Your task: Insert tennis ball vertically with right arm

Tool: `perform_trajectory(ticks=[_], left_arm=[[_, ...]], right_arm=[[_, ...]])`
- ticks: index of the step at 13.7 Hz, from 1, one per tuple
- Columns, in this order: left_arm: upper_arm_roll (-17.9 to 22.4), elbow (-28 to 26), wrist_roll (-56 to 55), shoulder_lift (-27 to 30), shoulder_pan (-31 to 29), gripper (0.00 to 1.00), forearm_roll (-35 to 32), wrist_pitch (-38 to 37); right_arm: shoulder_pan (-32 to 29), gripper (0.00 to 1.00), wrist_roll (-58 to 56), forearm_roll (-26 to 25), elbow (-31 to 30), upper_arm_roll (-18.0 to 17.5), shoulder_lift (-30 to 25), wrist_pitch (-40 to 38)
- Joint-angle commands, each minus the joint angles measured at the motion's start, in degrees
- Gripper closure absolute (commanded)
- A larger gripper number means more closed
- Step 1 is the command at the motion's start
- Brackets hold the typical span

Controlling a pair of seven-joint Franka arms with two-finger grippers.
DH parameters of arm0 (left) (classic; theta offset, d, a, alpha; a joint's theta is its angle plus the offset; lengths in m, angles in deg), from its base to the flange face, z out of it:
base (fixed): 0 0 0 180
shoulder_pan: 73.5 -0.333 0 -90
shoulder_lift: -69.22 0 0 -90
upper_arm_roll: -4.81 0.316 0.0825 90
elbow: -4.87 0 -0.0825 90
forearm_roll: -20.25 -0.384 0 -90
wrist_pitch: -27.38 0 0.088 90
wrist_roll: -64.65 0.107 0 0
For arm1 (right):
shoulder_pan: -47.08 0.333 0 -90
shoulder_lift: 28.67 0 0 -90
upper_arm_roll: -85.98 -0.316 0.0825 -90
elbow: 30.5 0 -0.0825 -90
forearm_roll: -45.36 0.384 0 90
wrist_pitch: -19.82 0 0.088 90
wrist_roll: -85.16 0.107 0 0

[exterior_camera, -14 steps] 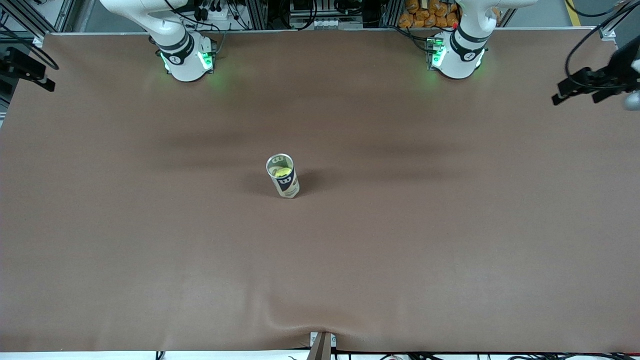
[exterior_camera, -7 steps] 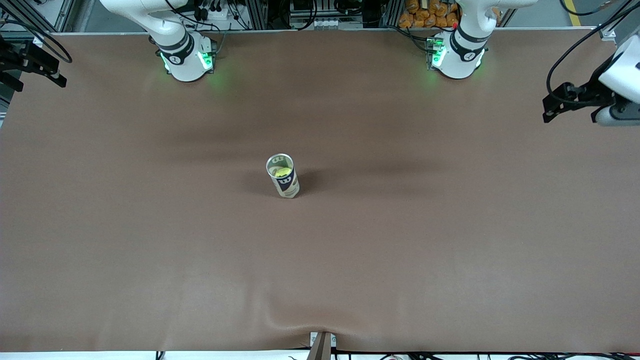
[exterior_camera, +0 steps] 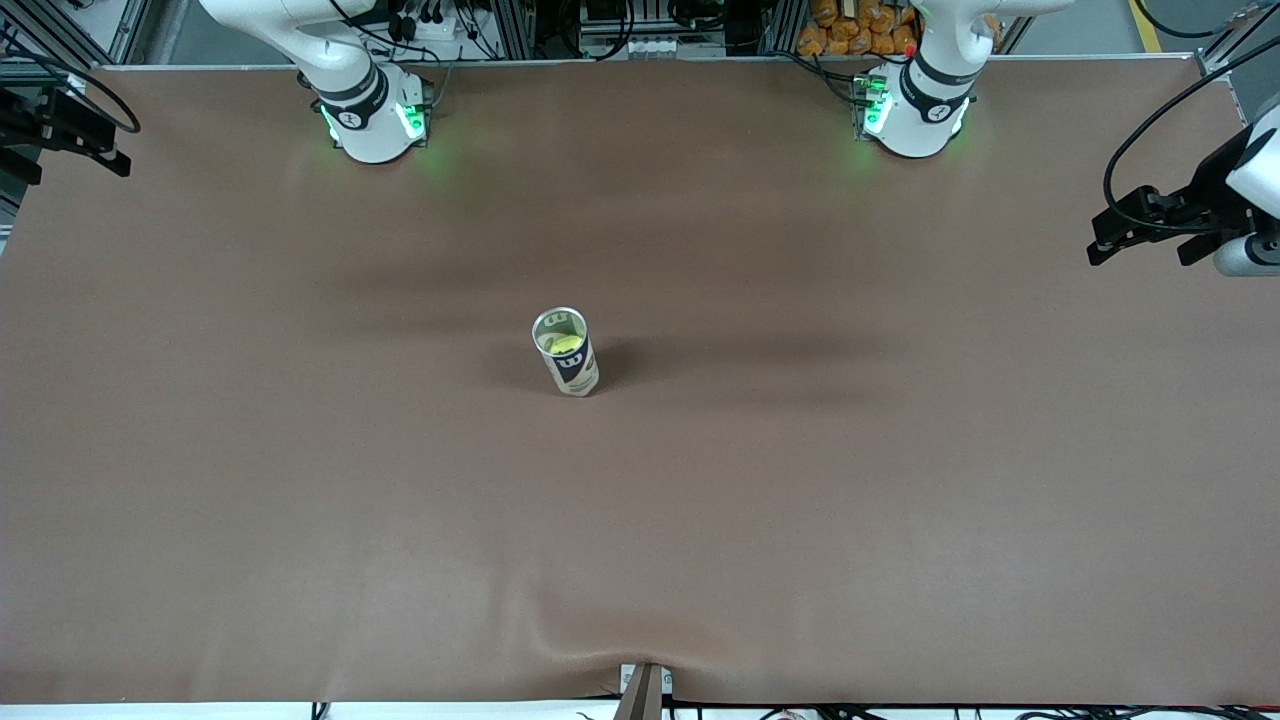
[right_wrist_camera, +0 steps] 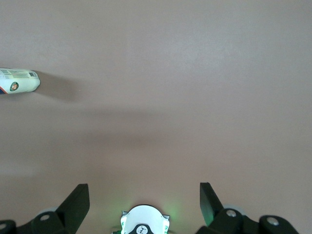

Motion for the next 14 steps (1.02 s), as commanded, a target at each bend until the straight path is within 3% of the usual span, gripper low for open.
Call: perform_trajectory(ticks=[1,14], left_arm=[[-0.1,0.9,-0.3,-0.1,-0.1,0.00,-0.5,-0.3],[0.0,1.1,0.2,-0.9,-1.4,0.00,-0.4,-0.4]], right_arm=[[0.9,0.00,-0.1,-1.4,1.7,0.0,0.8,-1.4],[1.5,0.00,0.1,-2.9,1.0,0.0,1.2,-1.5]])
